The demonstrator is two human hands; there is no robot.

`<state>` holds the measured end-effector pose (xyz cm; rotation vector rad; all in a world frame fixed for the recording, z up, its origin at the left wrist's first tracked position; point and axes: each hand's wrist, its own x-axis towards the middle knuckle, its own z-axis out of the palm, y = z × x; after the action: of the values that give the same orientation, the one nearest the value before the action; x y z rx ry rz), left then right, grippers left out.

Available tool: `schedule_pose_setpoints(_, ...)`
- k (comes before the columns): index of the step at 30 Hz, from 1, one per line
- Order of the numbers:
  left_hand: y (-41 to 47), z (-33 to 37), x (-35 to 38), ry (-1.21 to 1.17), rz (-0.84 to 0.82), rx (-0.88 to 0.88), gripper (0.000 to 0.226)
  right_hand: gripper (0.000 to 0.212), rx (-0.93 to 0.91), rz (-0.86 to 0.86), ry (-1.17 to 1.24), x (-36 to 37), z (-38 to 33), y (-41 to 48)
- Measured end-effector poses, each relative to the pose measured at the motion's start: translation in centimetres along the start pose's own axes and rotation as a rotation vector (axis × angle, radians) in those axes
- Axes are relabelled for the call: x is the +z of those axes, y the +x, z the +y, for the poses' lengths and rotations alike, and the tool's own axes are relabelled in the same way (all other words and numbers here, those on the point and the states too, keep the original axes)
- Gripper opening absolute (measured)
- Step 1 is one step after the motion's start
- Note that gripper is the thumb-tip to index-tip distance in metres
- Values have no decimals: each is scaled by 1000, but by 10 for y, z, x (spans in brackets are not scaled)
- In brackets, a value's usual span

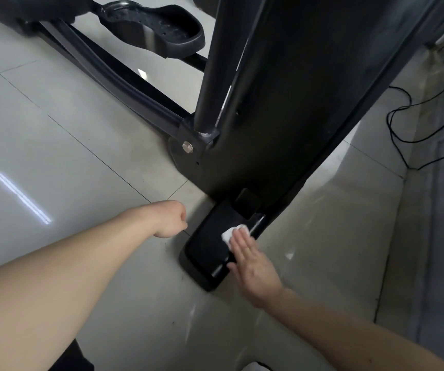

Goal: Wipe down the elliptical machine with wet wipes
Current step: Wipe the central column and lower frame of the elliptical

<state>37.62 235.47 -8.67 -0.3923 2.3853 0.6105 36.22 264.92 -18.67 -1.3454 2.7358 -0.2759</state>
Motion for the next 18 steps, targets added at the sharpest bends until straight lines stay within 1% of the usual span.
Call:
schedule_pose_setpoints(3, 2, 5, 3, 11, -1, 15, 27, 69, 276, 23, 110, -6, 9, 10)
schedule_pose_setpoints(5, 4, 6, 5, 23, -8, 20, 26, 64, 405, 16, 179, -7, 5, 18)
schedule_pose_setpoints(6, 4, 7, 6, 32, -13, 21, 27, 61, 435, 46, 182, -8, -2, 21)
schedule_pose_setpoints(7, 5, 8, 7, 39, -19, 21, 27, 57, 413, 83, 154, -8, -8, 23)
schedule_pose_setpoints(8, 6, 9, 8, 45, -23, 22, 27, 55, 332, 77, 125, -8, -15, 23)
schedule_pose_setpoints(9, 6, 10, 8, 50, -25, 24, 26, 53, 212, 62, 110, -6, -23, 22)
schedule_pose_setpoints(10, 5, 11, 8, 52, -24, 27, 23, 50, 88, 46, 143, -3, -31, 21)
schedule_pose_setpoints(11, 4, 12, 9, 44, -22, 31, 20, 43, 28, 35, 247, -7, -37, 21)
schedule_pose_setpoints(12, 1, 13, 8, 19, -20, 30, 20, 33, 25, 41, 344, -15, -39, 25)
schedule_pose_setpoints(13, -2, 14, 7, -13, -18, 28, 20, 29, 73, 80, 416, -25, -40, 31)
schedule_pose_setpoints(14, -6, 16, 5, -41, -15, 30, 21, 29, 168, 123, 464, -37, -40, 38)
schedule_pose_setpoints(15, -11, 19, 1, -62, -12, 39, 21, 27, 309, 127, 519, -51, -38, 45)
schedule_pose_setpoints(16, -17, 22, -5, -78, -7, 49, 20, 21, 454, 106, 606, -68, -38, 52)
schedule_pose_setpoints(17, -22, 25, -12, -97, 1, 60, 18, 15, 553, 65, 714, -85, -36, 59)
schedule_pose_setpoints(18, -28, 29, -22, -115, 12, 71, 16, 9, 605, 38, 830, -103, -35, 65)
